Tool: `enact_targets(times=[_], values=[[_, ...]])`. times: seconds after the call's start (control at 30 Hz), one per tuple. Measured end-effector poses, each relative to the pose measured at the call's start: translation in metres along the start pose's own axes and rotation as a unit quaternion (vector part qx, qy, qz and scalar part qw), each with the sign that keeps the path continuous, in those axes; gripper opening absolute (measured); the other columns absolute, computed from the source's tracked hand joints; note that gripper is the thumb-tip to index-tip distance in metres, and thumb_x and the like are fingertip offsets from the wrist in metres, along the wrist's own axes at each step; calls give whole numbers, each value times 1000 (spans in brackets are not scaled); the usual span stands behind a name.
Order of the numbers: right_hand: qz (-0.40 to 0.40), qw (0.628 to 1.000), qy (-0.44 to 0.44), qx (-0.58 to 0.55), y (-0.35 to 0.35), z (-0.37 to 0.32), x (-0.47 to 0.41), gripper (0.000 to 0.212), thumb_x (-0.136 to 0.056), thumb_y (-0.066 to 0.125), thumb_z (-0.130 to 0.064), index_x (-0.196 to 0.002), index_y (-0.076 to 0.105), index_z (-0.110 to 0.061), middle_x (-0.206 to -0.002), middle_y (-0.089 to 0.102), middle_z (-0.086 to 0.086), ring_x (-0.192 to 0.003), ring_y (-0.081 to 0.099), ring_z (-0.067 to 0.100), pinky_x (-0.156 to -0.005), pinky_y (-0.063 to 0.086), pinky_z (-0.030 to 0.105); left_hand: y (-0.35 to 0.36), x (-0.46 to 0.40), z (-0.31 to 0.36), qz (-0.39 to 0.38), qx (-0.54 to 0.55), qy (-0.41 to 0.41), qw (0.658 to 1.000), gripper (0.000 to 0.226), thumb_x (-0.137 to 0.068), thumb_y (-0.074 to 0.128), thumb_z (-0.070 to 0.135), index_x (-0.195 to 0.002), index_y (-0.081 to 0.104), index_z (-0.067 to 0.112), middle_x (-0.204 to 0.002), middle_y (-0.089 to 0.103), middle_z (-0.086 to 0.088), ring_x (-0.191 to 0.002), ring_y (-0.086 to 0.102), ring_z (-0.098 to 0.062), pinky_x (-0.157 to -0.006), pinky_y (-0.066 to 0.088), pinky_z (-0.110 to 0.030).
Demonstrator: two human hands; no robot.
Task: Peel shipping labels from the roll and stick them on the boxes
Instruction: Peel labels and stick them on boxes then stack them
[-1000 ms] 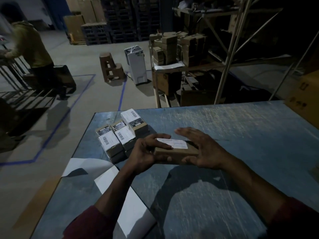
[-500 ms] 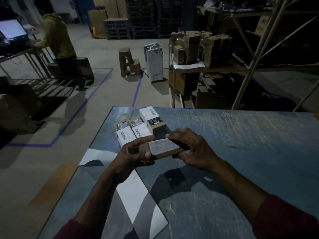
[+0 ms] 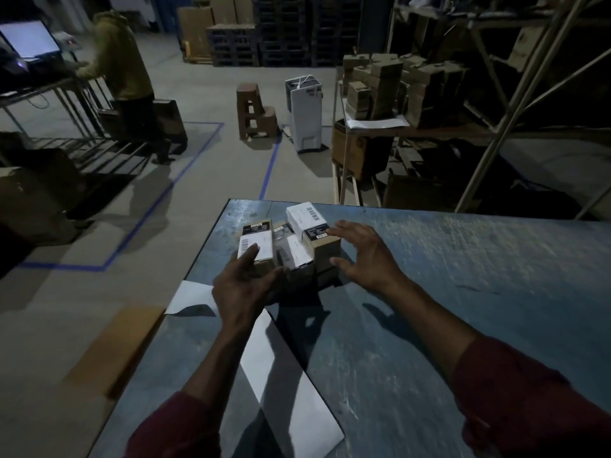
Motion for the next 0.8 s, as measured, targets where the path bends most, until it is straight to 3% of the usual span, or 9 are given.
enact_targets(times=[0.1, 0.23, 0.33, 0.4, 0.5, 0.67, 0.8], values=[[-25, 998, 52, 0, 11, 7, -9, 63, -86, 83, -26, -145, 59, -30, -157, 49, 0, -145, 40, 19, -113, 21, 21, 23, -14, -12, 5, -30, 19, 999, 78, -54, 103, 44, -125, 76, 27, -121, 76, 7, -103, 74, -8, -96, 61, -38], [-39, 995, 87, -1, 24, 12, -13, 60, -87, 82, -25, -143, 60, -29, -157, 49, 1, -145, 42, 21, -114, 23, 23, 55, -17, -20, -14, -96, 48, 994, 73, -67, 98, 38, -134, 71, 29, -154, 56, -8, -126, 66, -24, -103, 56, -39], [-44, 994, 98, -3, 31, 14, -13, 59, -86, 83, -25, -142, 62, -27, -154, 52, 2, -142, 47, 23, -115, 30, 27, 70, -13, -22, -36, -122, 64, 990, 71, -77, 93, 32, -141, 65, 28, -164, 42, -10, -138, 56, -30, -105, 53, -43], [-47, 993, 106, -3, 34, 15, -13, 58, -87, 82, -25, -141, 62, -25, -154, 53, 4, -141, 48, 24, -116, 32, 29, 76, -12, -23, -43, -136, 83, 986, 70, -79, 91, 29, -142, 61, 27, -166, 35, -12, -144, 48, -35, -108, 51, -52], [-40, 993, 110, 0, 36, 16, -12, 53, -88, 81, -23, -139, 64, -23, -153, 53, 4, -142, 48, 21, -111, 27, 21, 79, -13, -25, -49, -152, 85, 983, 73, -79, 91, 32, -143, 57, 26, -164, 33, -13, -144, 45, -38, -105, 51, -58], [-31, 994, 109, -7, 37, 20, -10, 46, -87, 82, -22, -132, 69, -24, -150, 56, 2, -140, 50, 17, -110, 27, 18, 74, -15, -21, -96, -179, 99, 974, 72, -82, 89, 25, -146, 58, 19, -163, 36, -14, -143, 46, -37, -111, 47, -48], [-26, 995, 91, -34, 31, 20, -4, 43, -87, 81, -20, -128, 71, -22, -148, 58, 4, -138, 51, 18, -112, 34, 22, 66, -17, -10, -111, -218, 96, 965, 84, -77, 90, 41, -151, 52, 24, -164, 35, -14, -148, 38, -38, -116, 41, -52]])
Point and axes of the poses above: each hand's wrist, its own x-axis away from the middle knuckle, its own y-axis out of the palm, z = x × y, the point moved 2 cm from there along -x, towards the middle knuckle
